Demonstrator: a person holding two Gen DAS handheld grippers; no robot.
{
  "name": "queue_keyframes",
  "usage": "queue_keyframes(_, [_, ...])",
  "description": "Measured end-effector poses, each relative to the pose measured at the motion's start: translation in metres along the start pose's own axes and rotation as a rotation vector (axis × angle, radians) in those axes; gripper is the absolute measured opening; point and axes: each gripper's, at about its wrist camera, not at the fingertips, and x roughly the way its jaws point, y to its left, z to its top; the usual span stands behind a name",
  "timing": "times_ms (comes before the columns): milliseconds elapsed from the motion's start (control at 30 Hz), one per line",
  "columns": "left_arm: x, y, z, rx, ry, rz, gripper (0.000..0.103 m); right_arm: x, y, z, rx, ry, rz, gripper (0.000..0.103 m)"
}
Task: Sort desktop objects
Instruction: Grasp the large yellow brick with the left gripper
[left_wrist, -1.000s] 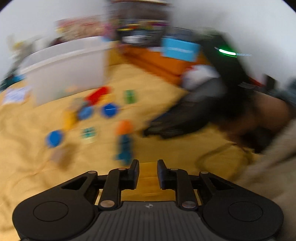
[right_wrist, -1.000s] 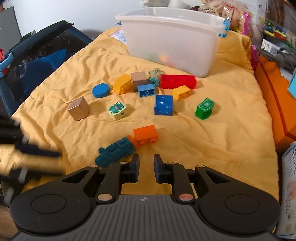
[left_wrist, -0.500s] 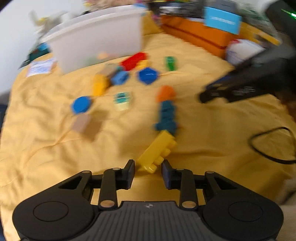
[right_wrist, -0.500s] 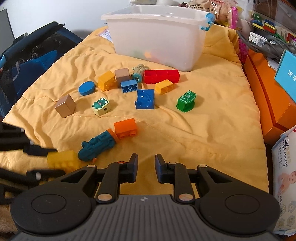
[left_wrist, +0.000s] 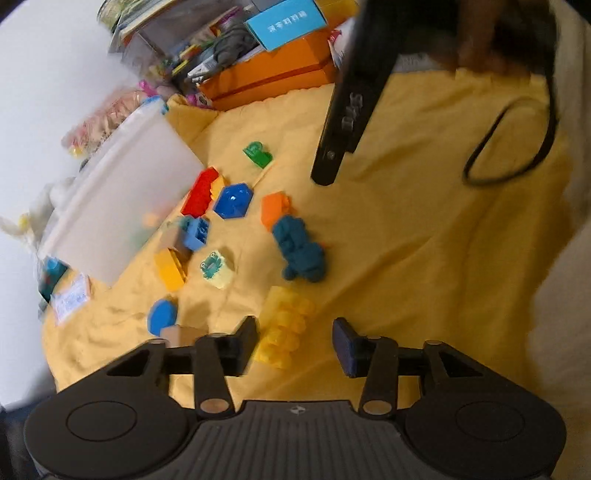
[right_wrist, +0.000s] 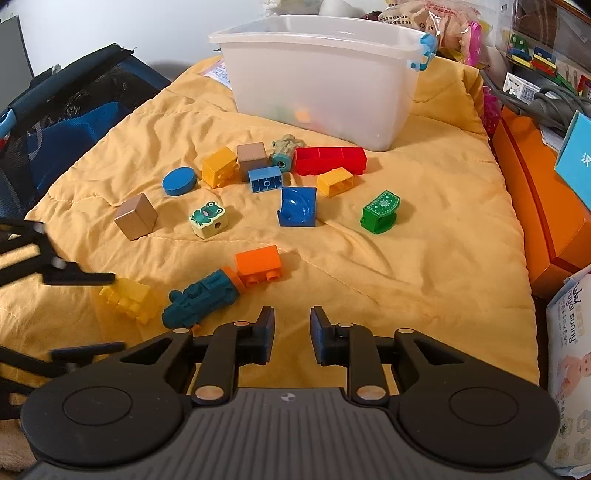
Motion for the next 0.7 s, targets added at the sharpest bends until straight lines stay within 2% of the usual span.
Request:
queue_keyframes(67, [0.005,0.010,0.001,-0.029,-0.009,-0.028,0.052,-0.001,0.000,0.001,-0.003,-0.002,-0.004,0.025])
queue_keyframes(167, [0.018,0.036,-0.002,-0.190,-0.015,-0.089,0.042,-0.001,0.000,0.002,-0.008,-0.007,-0.011,0.025])
queue_keyframes(200, [0.023,0.045,-0.003,-0.245,-0.007,-0.103,0.036,-0.001,0.000,0.002,-0.006,-0.006,-0.013,0.025])
queue_keyframes(267, [0.030,0.064,-0.007,-0.358,0.035,-0.135,0.028,0.000,0.000,0.004,-0.006,-0.004,-0.012,0.025])
queue_keyframes(400, [0.031,0.082,-0.017,-0.604,0.111,-0.175,0.028,0.003,-0.002,0.009,0.015,-0.001,0.007,0.029])
queue_keyframes(500, [0.025,0.083,-0.026,-0.818,0.155,-0.196,0.028,0.008,-0.013,0.017,0.128,0.013,0.067,0.030])
queue_keyframes(633, [0.020,0.068,-0.029,-0.886,0.152,-0.175,0.027,0.028,-0.033,0.029,0.405,0.085,0.212,0.031])
queue_keyframes(700, [0.019,0.069,-0.029,-0.888,0.153,-0.171,0.028,0.043,-0.035,0.034,0.479,0.149,0.236,0.031])
